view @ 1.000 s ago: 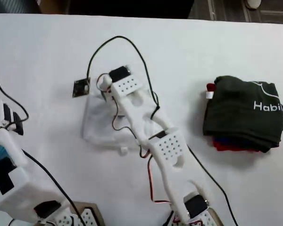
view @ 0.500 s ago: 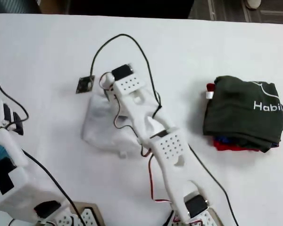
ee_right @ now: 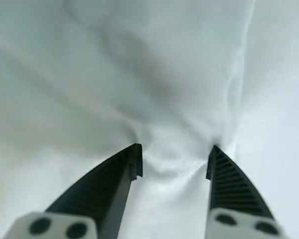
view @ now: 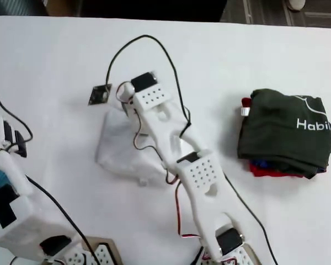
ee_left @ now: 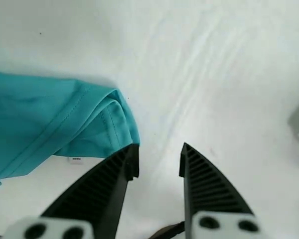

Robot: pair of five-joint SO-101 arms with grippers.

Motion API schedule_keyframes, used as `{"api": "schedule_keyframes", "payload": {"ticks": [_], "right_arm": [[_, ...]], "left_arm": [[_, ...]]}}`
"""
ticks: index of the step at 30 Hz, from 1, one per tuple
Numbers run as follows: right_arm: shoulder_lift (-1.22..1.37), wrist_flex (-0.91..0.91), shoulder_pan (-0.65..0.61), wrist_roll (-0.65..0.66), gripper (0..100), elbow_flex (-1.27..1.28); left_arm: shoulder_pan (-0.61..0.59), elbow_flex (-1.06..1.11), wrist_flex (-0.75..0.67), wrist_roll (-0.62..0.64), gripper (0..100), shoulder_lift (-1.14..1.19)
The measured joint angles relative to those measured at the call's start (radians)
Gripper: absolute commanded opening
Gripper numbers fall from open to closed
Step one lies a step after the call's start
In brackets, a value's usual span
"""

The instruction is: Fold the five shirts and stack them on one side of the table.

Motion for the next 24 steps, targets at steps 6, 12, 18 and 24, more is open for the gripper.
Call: {"api": "schedule_keyframes", "payload": {"ticks": [6, 12, 18, 24], "right_arm": [[0.0, -0.078, 0.012, 0.014, 22.8, -0.008], [0.0, -0.068, 0.018, 0.014, 22.9, -0.1], [0.0, -0.029, 0.021, 0.014, 23.0, -0.192], [0.089, -0.061, 0.018, 0.012, 23.0, -0.199]], "left_arm": [[0.0, 0.0, 0.0, 0.0, 16, 0.0], [0.0, 0.0, 0.0, 0.0, 16, 0.0], [0.0, 0.0, 0.0, 0.0, 16, 0.0], [0.0, 0.0, 0.0, 0.0, 16, 0.0]]}}
